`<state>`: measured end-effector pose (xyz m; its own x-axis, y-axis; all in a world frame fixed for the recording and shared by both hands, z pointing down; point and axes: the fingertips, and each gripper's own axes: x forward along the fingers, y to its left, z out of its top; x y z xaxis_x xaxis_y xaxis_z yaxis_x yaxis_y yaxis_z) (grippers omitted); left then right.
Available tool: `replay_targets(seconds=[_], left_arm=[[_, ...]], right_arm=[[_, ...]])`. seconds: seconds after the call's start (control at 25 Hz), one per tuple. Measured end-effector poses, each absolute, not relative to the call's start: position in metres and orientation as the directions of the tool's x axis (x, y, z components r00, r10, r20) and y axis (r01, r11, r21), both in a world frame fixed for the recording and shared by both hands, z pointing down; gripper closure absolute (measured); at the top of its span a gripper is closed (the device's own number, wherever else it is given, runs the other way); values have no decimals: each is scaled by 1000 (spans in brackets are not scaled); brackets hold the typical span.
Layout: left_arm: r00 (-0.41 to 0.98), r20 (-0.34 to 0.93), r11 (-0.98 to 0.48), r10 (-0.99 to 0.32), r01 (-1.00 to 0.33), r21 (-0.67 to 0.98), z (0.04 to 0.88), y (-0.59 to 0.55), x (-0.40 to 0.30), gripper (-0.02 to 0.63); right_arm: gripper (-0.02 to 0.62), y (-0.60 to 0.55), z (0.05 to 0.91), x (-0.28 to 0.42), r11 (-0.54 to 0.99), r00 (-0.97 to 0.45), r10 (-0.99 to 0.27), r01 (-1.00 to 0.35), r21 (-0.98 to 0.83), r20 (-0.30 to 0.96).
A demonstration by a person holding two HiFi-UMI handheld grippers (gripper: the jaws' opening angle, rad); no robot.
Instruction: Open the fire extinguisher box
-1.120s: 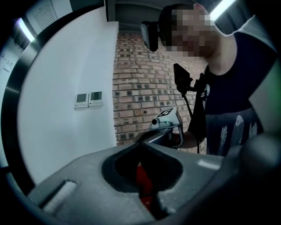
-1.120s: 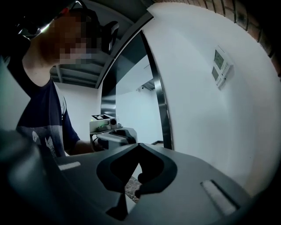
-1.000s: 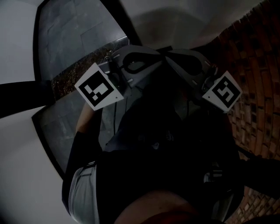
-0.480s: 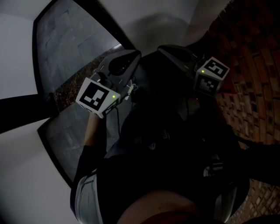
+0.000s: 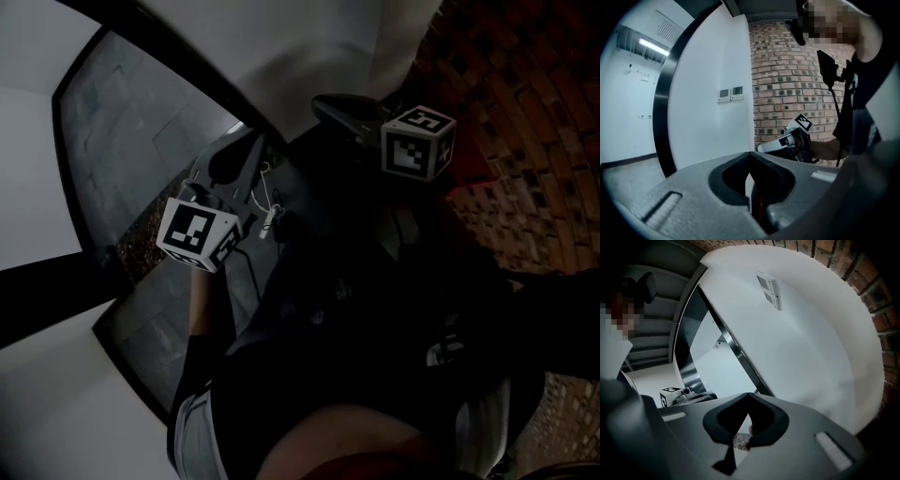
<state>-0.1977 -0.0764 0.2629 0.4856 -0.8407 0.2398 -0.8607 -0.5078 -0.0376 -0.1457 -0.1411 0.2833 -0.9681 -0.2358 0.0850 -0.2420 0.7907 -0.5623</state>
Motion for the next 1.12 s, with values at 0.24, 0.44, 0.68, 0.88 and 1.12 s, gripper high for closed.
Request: replay_targets(seconds=[0.24, 0.44, 0.68, 0.88, 1.12], left_arm=[[486, 217, -494, -846, -869, 19, 269, -70, -235, 609], [495, 192, -494, -847, -867, 58, 270, -70, -269, 611], [531, 176, -531, -829, -846, 49, 271, -78, -291, 611], [549, 161, -550, -820, -834, 46, 269, -81, -307, 611], [590, 181, -588, -787, -806, 67, 283, -90, -326, 610]], right_arm=[[595, -138, 286, -182, 764, -974, -208, -217, -607, 87], [595, -136, 288, -216, 727, -980, -181, -193, -659, 88], [595, -140, 282, -235, 702, -978, -193, -191, -686, 74], [595, -141, 280, -243, 682, -973, -223, -202, -703, 63], [595, -146, 294, -247, 647, -951, -292, -271, -713, 96]])
